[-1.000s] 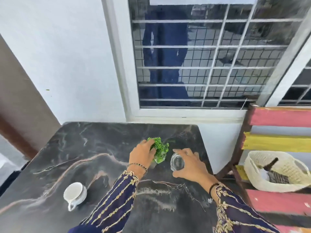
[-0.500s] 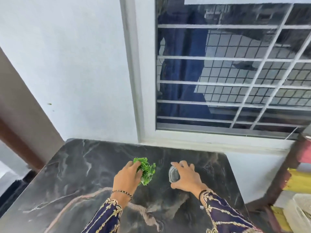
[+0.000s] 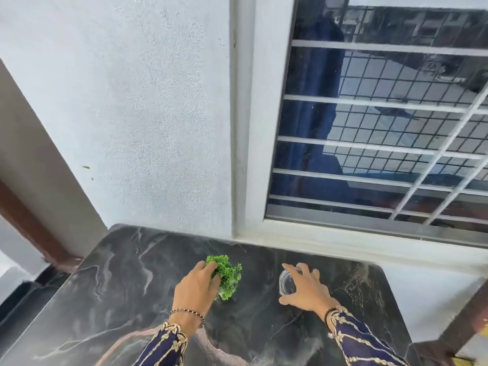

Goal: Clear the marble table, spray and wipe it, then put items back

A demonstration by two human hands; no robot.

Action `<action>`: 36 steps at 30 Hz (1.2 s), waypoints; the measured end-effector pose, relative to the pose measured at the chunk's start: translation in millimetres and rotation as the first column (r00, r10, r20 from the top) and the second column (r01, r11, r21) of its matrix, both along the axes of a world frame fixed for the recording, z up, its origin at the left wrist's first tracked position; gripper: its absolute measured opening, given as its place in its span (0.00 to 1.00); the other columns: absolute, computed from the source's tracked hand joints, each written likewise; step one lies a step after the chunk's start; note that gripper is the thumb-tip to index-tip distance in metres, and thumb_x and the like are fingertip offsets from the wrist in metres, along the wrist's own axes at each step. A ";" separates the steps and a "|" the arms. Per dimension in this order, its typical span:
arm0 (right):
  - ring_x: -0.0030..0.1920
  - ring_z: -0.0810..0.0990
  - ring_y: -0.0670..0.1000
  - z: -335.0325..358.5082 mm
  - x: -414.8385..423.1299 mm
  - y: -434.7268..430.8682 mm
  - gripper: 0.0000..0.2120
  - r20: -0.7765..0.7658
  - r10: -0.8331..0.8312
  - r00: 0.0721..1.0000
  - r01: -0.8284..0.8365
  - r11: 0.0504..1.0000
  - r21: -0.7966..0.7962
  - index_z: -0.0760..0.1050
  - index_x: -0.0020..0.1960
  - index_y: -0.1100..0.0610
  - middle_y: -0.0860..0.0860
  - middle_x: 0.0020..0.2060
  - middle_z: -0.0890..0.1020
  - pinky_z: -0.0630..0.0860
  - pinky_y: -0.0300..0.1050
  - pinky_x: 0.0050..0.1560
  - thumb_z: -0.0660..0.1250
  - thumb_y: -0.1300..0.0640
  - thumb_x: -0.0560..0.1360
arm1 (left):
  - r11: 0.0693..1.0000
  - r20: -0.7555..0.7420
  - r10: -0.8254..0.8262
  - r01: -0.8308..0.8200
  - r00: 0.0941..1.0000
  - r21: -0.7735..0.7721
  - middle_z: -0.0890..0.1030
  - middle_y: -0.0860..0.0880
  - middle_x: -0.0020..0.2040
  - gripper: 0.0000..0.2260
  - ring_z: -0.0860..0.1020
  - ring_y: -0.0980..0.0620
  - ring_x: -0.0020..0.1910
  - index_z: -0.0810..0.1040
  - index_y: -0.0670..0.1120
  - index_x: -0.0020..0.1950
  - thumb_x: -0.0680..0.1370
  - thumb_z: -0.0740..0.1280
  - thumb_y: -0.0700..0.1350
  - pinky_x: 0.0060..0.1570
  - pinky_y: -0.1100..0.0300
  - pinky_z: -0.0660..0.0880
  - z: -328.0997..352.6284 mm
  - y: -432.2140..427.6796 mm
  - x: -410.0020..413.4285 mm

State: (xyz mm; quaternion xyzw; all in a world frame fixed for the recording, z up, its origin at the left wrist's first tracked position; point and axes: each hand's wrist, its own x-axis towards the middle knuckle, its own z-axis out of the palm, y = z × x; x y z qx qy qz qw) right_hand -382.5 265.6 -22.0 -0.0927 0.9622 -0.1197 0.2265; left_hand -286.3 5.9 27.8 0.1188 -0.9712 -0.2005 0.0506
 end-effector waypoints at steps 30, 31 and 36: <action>0.78 0.56 0.50 -12.5 96.6 -156.7 0.28 -0.115 0.037 0.993 -0.047 0.996 -0.080 0.62 0.78 0.50 0.46 0.77 0.63 0.56 0.48 0.77 0.61 0.42 0.81 | 0.994 0.002 0.101 -0.101 0.995 -0.038 0.77 0.47 0.53 0.12 0.80 0.41 0.48 0.75 0.49 0.61 0.79 0.60 0.48 0.39 0.55 0.70 -15.2 -191.7 -52.3; 0.78 0.56 0.50 -12.0 99.1 -155.4 0.28 -0.116 0.023 0.993 -0.033 0.996 -0.087 0.62 0.78 0.50 0.47 0.77 0.63 0.56 0.47 0.78 0.62 0.42 0.82 | 0.993 0.008 0.100 -0.099 0.995 -0.061 0.77 0.48 0.54 0.12 0.80 0.42 0.48 0.74 0.50 0.62 0.79 0.60 0.49 0.38 0.55 0.69 -12.8 -191.5 -49.8; 0.77 0.58 0.50 -10.0 110.2 -155.5 0.27 -0.117 -0.020 0.993 0.009 0.995 -0.097 0.63 0.77 0.51 0.47 0.76 0.64 0.58 0.47 0.77 0.62 0.43 0.82 | 0.985 0.011 0.076 -0.074 0.997 -0.155 0.74 0.49 0.60 0.19 0.82 0.43 0.45 0.67 0.55 0.69 0.78 0.62 0.52 0.36 0.56 0.71 -7.0 -191.6 -43.4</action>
